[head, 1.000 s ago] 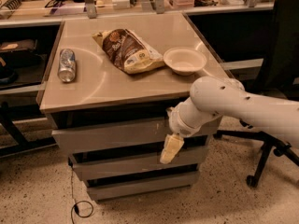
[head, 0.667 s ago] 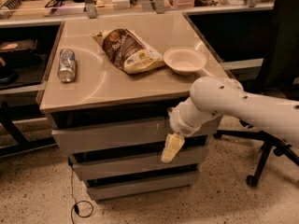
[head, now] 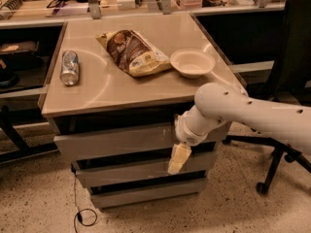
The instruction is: Open top drawer
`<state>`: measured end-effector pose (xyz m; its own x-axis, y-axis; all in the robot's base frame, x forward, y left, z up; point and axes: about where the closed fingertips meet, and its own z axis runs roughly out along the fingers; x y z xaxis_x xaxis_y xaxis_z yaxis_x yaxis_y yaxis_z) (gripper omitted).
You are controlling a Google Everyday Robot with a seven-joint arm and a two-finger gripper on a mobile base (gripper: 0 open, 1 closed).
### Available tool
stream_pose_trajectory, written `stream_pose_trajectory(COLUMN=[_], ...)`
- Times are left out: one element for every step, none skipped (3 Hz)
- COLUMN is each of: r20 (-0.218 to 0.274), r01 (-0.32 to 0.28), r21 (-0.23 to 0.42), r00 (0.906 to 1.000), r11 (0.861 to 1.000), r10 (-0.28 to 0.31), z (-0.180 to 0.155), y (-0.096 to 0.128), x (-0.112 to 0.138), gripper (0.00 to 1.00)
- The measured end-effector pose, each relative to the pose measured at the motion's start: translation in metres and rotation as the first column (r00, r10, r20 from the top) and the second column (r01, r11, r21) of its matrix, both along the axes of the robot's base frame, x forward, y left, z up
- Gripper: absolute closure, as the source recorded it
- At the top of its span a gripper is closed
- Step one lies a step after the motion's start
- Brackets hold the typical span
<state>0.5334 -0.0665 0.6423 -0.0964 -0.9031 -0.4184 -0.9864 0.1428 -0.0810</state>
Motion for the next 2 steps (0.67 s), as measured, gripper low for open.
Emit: stream_pose_trajectory(r20=[-0.042, -0.065], r01=[-0.014, -0.017], r21=[-0.016, -0.018], r00=[0.9990, 0.9978], r11=[1.000, 1.000], r10=[0.014, 0.015], z=[0.012, 0.020], y=[-0.004, -0.006], x=[-0.024, -0.038], gripper=[0.00, 0.00])
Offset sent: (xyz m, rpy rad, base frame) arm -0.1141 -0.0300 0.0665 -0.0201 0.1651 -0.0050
